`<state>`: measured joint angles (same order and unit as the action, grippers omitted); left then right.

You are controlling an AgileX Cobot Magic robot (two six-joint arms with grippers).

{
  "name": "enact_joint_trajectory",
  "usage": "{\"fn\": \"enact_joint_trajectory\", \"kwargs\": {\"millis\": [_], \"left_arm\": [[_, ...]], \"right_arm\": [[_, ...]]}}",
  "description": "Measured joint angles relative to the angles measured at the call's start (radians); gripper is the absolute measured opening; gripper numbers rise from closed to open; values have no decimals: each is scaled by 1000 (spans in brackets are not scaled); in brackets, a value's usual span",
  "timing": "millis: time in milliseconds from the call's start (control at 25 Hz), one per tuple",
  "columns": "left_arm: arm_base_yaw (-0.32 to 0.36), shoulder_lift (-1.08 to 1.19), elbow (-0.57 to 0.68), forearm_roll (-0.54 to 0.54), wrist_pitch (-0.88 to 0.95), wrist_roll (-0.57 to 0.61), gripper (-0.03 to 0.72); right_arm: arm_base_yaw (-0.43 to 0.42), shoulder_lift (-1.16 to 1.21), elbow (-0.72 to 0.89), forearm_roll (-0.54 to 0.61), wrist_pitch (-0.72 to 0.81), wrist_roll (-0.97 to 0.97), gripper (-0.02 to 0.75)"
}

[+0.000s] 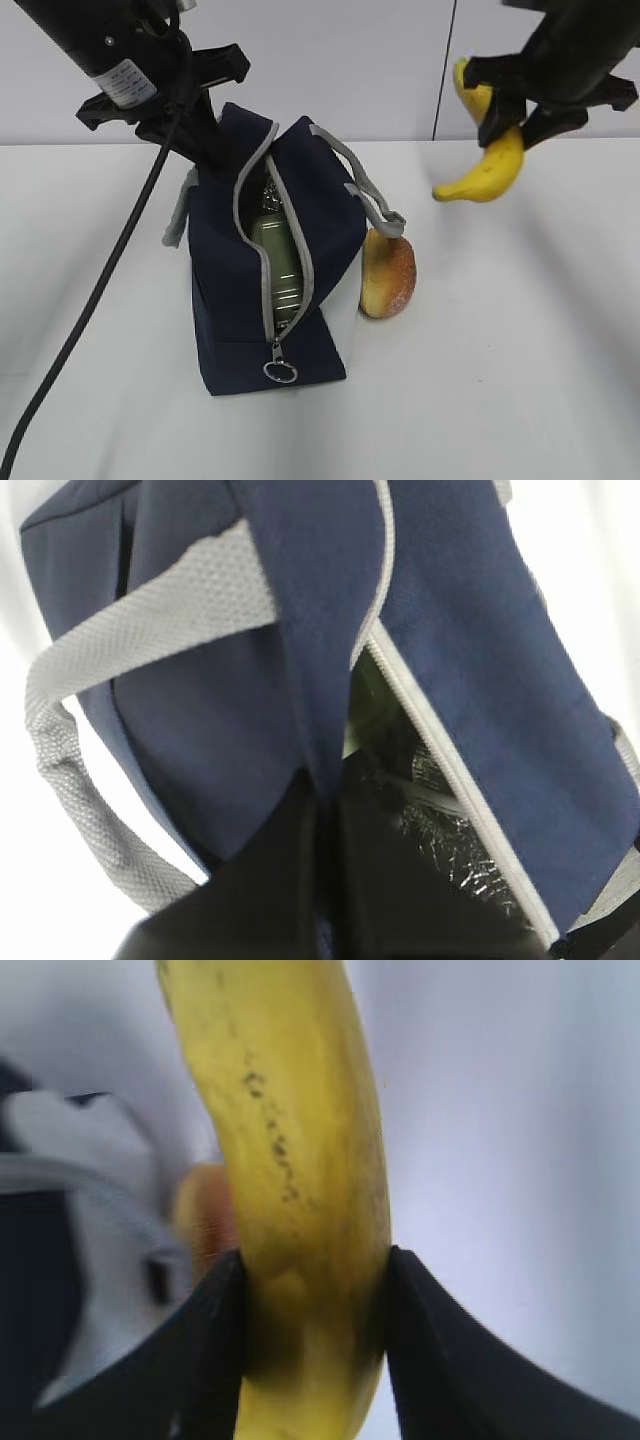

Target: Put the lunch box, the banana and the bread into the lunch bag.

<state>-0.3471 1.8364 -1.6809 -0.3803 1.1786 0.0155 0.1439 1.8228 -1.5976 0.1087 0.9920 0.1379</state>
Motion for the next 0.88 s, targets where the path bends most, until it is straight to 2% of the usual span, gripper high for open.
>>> {"fn": "enact_joint_trajectory", "kwargs": {"millis": [40,120,200,440,560,880], "left_arm": [[0,0,0,0,0,0,0],[0,0,0,0,0,0,0],[0,0,0,0,0,0,0],[0,0,0,1,0,0,0],[0,0,0,1,0,0,0],[0,0,0,2,-4,0,0]], "right_arm": [[0,-13,0,60,0,-38,302],[0,-36,0,281,2,-185,302],[0,-38,0,446,10,-298,302],[3,-32,0,798,74,-527,302],[21,5,0,899,105,-570,302],[114,100,0,978,127,-619,302]]}}
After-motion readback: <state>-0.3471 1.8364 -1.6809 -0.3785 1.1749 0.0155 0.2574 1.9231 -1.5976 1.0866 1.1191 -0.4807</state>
